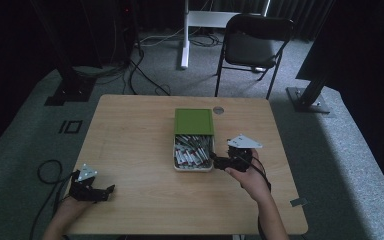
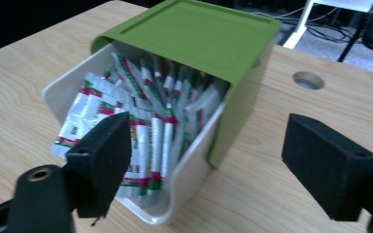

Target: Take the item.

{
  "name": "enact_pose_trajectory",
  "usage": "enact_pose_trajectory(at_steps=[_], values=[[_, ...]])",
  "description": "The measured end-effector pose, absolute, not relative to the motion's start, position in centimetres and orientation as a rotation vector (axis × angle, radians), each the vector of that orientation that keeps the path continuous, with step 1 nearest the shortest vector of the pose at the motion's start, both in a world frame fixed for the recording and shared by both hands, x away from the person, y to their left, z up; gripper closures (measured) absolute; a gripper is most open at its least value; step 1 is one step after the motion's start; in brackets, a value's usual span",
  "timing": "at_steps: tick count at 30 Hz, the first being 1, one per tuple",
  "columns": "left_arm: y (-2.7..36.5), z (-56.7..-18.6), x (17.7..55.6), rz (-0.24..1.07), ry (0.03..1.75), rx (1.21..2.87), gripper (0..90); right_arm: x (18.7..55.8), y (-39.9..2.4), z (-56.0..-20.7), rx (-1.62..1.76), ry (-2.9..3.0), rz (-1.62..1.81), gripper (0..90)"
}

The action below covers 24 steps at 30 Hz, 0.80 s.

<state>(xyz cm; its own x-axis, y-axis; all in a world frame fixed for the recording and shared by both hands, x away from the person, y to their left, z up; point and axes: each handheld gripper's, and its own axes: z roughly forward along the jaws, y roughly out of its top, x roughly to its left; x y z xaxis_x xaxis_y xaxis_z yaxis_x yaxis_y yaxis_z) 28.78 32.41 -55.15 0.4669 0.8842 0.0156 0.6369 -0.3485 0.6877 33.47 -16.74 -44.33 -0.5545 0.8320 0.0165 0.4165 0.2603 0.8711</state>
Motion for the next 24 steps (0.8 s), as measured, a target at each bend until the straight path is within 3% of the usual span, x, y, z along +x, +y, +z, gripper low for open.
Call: enact_pose_trajectory(at_steps=[7,15,20,24], values=[[32.4,-55.1,28.8,0.52,1.258,2.102,1.3,33.5,-15.1,-44.7,1.093,2.113,1.238,25.5],[32.4,-55.1,28.8,0.52,1.258,2.102,1.3,33.6,-13.5,-45.4,1.021,2.147,1.223,41.9],[32.4,-55.1,28.8,0.52,1.258,2.104,1.4,33.8,-12.7,-46.2,1.01,2.189,1.245,53.7],[32.4,-55.1,28.8,0.52,1.258,2.103,1.3,33.7,-12.2,-46.8,0.994,2.203,1.261,68.7]])
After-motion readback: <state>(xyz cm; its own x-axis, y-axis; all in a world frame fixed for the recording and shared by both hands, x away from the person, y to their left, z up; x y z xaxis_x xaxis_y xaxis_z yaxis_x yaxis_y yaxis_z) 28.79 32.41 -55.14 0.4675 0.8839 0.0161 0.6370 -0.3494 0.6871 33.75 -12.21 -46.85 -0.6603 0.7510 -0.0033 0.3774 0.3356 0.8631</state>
